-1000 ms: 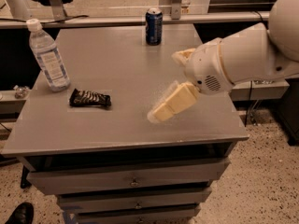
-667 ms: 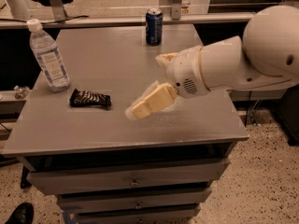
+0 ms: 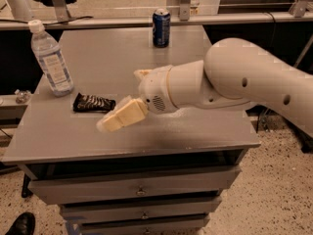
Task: Pick rxbar chocolate
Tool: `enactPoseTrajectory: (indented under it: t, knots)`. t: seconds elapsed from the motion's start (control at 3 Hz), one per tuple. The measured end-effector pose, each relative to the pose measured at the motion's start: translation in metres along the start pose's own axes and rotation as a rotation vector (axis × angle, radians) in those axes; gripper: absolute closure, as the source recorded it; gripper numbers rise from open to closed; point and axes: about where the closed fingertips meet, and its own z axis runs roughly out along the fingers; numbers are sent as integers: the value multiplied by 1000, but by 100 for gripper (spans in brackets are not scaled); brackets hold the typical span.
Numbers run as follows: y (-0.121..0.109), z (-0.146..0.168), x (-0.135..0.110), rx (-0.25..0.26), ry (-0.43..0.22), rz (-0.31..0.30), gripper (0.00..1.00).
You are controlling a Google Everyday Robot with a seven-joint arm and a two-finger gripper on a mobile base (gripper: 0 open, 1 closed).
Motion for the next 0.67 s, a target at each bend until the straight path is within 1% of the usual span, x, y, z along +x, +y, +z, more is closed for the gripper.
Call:
enactPoseTrajectory:
  t: [0.33, 0.67]
  knots:
    - [-1, 38, 4, -7, -14, 6, 0]
    - [-15, 71, 7, 2, -22, 2, 0]
